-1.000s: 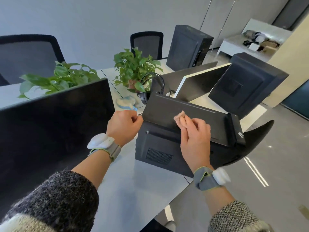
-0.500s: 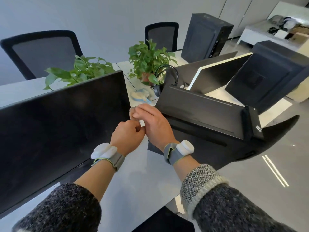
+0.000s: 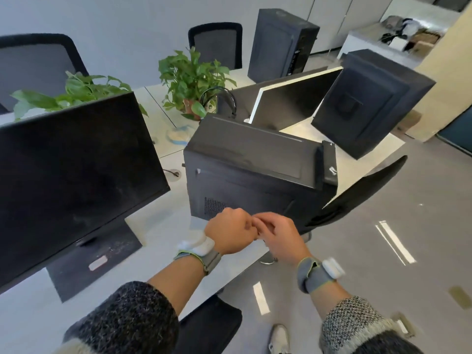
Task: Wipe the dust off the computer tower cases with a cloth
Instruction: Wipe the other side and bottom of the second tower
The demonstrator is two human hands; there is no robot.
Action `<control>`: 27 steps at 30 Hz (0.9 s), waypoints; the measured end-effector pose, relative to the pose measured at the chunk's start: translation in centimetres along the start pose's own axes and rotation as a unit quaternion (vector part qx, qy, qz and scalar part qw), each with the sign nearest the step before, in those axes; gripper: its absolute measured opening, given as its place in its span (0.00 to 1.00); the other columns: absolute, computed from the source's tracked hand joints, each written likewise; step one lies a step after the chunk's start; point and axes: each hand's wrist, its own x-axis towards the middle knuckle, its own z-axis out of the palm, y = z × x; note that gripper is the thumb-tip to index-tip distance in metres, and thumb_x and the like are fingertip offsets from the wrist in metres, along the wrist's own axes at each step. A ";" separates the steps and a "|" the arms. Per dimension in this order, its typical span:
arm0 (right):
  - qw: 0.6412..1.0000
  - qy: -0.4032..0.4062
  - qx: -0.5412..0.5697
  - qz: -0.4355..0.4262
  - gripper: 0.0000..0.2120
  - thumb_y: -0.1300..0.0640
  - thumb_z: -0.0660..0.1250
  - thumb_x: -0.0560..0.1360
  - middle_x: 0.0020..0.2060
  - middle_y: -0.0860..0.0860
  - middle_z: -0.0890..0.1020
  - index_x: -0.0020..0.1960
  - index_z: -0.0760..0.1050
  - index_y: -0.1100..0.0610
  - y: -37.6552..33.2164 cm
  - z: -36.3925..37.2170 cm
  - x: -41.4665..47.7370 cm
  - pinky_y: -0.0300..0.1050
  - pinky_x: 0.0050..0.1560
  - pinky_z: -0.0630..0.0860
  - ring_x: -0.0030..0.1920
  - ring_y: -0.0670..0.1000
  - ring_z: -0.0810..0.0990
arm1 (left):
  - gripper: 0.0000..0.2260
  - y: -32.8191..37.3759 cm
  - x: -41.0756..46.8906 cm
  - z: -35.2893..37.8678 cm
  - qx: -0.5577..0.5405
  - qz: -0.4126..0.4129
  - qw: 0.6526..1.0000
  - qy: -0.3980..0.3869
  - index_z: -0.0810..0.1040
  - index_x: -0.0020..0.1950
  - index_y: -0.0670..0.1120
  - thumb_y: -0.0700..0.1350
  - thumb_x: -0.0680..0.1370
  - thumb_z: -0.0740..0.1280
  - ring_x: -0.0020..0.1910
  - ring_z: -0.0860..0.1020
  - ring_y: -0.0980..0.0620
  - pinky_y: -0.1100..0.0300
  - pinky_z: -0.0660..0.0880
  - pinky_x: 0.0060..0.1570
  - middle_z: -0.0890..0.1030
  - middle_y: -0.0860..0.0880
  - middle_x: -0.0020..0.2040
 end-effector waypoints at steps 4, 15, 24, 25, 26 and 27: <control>0.995 -0.056 -0.011 0.085 0.12 0.55 0.68 0.82 0.33 0.45 0.83 0.41 0.84 0.52 6.2 -2.7 -2.1 0.44 0.39 0.76 0.35 0.47 0.79 | 0.14 3.5 0.2 5.3 0.012 -0.046 0.997 -0.053 0.74 0.34 0.49 0.58 0.70 0.59 0.44 0.80 0.39 0.56 0.72 0.41 0.79 0.45 0.39; 0.990 -0.090 -0.025 0.104 0.08 0.52 0.68 0.81 0.42 0.52 0.85 0.50 0.83 0.54 17.3 -14.8 1.7 0.44 0.42 0.75 0.42 0.54 0.82 | 0.27 15.0 7.9 15.2 0.060 -0.273 0.953 0.118 0.83 0.44 0.47 0.71 0.78 0.63 0.46 0.82 0.43 0.54 0.80 0.49 0.82 0.46 0.46; 0.994 -0.075 -0.065 0.040 0.28 0.42 0.62 0.82 0.67 0.55 0.81 0.80 0.68 0.50 16.1 -19.9 12.0 0.64 0.52 0.83 0.56 0.65 0.83 | 0.31 18.9 10.0 14.9 0.028 -0.348 0.903 0.252 0.73 0.37 0.47 0.75 0.76 0.58 0.40 0.81 0.42 0.52 0.79 0.40 0.79 0.47 0.38; 0.995 -0.083 -0.055 0.033 0.29 0.45 0.63 0.82 0.66 0.54 0.82 0.82 0.64 0.47 16.0 -20.2 12.9 0.63 0.49 0.84 0.54 0.63 0.84 | 0.32 18.8 10.0 14.8 0.020 -0.359 0.895 0.262 0.74 0.37 0.47 0.77 0.75 0.57 0.38 0.81 0.43 0.51 0.81 0.41 0.79 0.47 0.37; 0.995 -0.094 -0.038 0.026 0.30 0.49 0.64 0.81 0.60 0.52 0.84 0.82 0.62 0.44 15.9 -20.2 13.6 0.59 0.44 0.84 0.49 0.60 0.85 | 0.34 18.5 9.9 14.7 0.017 -0.370 0.889 0.270 0.75 0.38 0.47 0.79 0.73 0.55 0.37 0.81 0.45 0.50 0.83 0.41 0.80 0.48 0.37; 0.993 -0.115 -0.022 0.020 0.30 0.53 0.66 0.81 0.50 0.50 0.86 0.80 0.62 0.41 15.9 -20.2 14.3 0.53 0.38 0.81 0.42 0.56 0.84 | 0.36 18.4 9.8 14.7 0.017 -0.377 0.884 0.274 0.76 0.41 0.47 0.81 0.72 0.55 0.37 0.81 0.46 0.49 0.83 0.41 0.80 0.48 0.38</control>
